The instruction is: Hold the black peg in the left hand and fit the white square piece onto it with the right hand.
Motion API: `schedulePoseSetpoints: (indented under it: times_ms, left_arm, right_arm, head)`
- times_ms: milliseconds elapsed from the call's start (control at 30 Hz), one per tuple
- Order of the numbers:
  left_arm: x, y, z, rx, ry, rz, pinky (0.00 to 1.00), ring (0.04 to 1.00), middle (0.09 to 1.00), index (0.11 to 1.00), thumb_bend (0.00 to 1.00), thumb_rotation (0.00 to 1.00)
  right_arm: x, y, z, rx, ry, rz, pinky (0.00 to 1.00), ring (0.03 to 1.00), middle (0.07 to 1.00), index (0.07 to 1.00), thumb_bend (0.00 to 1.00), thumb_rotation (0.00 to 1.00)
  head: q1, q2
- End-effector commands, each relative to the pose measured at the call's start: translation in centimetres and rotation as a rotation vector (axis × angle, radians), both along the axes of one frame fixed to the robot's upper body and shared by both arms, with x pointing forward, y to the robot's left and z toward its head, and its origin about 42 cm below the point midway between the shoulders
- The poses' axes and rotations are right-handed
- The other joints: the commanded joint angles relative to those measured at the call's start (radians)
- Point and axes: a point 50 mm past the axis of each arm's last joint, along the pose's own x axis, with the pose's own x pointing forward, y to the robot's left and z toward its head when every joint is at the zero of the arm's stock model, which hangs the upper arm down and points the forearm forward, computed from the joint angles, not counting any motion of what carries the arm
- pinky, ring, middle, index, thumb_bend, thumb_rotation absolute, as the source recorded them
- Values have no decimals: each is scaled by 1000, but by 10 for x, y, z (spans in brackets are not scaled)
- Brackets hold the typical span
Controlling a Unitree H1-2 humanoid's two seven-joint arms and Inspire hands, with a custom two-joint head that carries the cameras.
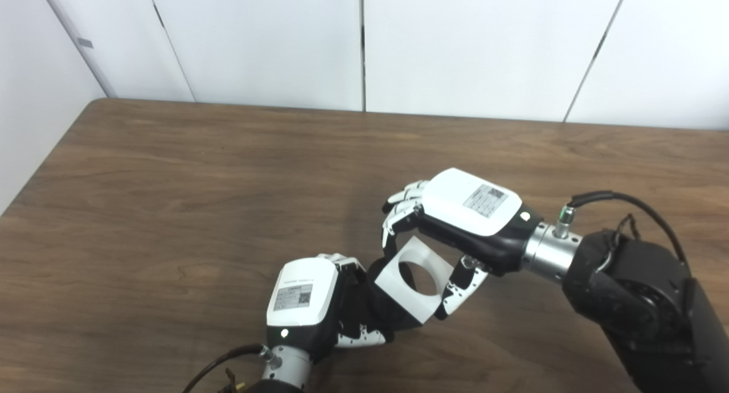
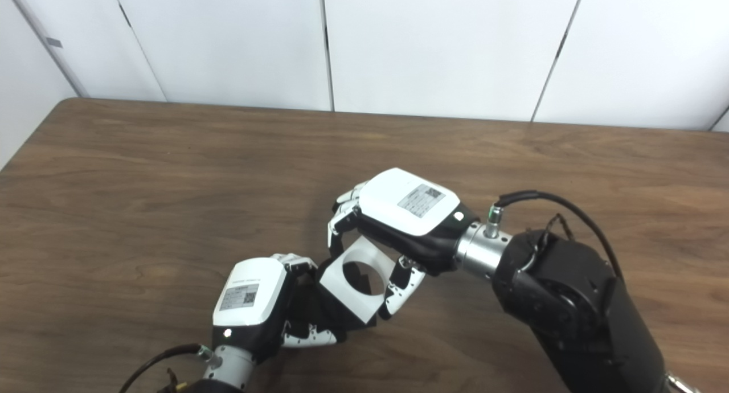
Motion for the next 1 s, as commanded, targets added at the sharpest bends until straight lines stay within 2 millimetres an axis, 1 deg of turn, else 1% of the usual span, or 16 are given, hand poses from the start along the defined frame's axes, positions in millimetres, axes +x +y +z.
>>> schedulePoseSetpoints:
  times_ms: [0, 300, 600, 733, 967]
  left_arm:
    - [-4, -35, -19, -114, 185, -70, 694, 773, 724, 484, 521, 47]
    - [-2, -41, -20, -120, 179, -82, 687, 771, 719, 484, 521, 47]
    - [-3, -45, -20, -125, 187, -92, 691, 773, 721, 484, 521, 46]
    - [-3, -46, -20, -121, 190, -94, 698, 775, 723, 484, 521, 46]
    - [-3, -46, -20, -120, 190, -96, 693, 776, 725, 484, 521, 46]
  right_arm:
    - [2, 1, 11, 30, -72, 22, 839, 822, 693, 482, 523, 129]
    - [6, 0, 6, 43, -57, 11, 855, 828, 694, 482, 523, 128]
    - [8, 3, 0, 67, -50, 9, 843, 824, 690, 482, 523, 128]
    - [8, 7, -2, 74, -44, 6, 843, 824, 696, 483, 523, 129]
    - [7, 23, -9, 67, -45, 22, 830, 821, 693, 483, 523, 130]
  head:
    - [1, 1]
    - [4, -3]
    - [7, -3]
    - [7, -4]
    - [8, -3]
